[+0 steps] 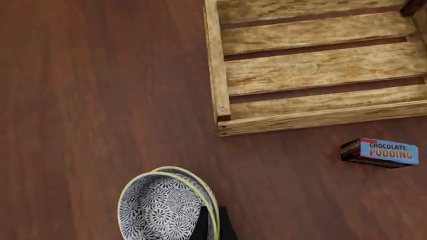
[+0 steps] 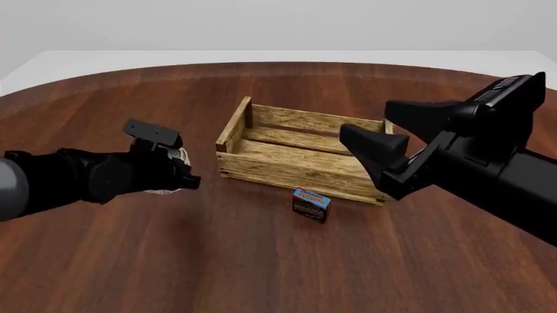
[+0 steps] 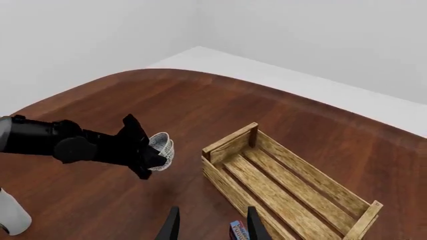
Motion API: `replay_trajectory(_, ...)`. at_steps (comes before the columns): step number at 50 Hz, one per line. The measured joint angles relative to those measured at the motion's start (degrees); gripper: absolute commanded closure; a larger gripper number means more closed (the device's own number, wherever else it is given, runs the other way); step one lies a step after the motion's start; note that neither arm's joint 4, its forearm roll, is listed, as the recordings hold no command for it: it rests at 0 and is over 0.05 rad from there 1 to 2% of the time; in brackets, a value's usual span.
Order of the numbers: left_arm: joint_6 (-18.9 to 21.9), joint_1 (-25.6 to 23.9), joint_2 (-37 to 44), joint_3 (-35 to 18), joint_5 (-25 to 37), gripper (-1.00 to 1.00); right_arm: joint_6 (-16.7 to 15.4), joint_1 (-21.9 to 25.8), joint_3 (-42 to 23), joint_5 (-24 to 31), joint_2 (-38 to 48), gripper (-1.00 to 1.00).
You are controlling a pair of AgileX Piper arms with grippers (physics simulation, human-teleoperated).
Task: Stack the right bowl on the left bowl and place them in the tray.
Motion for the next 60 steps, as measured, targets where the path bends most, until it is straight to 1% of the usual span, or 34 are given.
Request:
replay_trajectory(24,2.89,-0.44,-3.78,-4.41,5.71,1.0,-0.01,-1.58,-0.09,2.95,-3.92,-1.0)
replay_trajectory(42,4.65,-1.13,-4.57,-7.35,8.27,1.0,-0.2,-2.53,0.06,3.94,-4.05,-1.0)
replay_trajectory(60,5.94,-3.76,-3.84,-11.83,10.58,1.0,-0.01,-3.63,0.08,4.99,-5.34,-1.0)
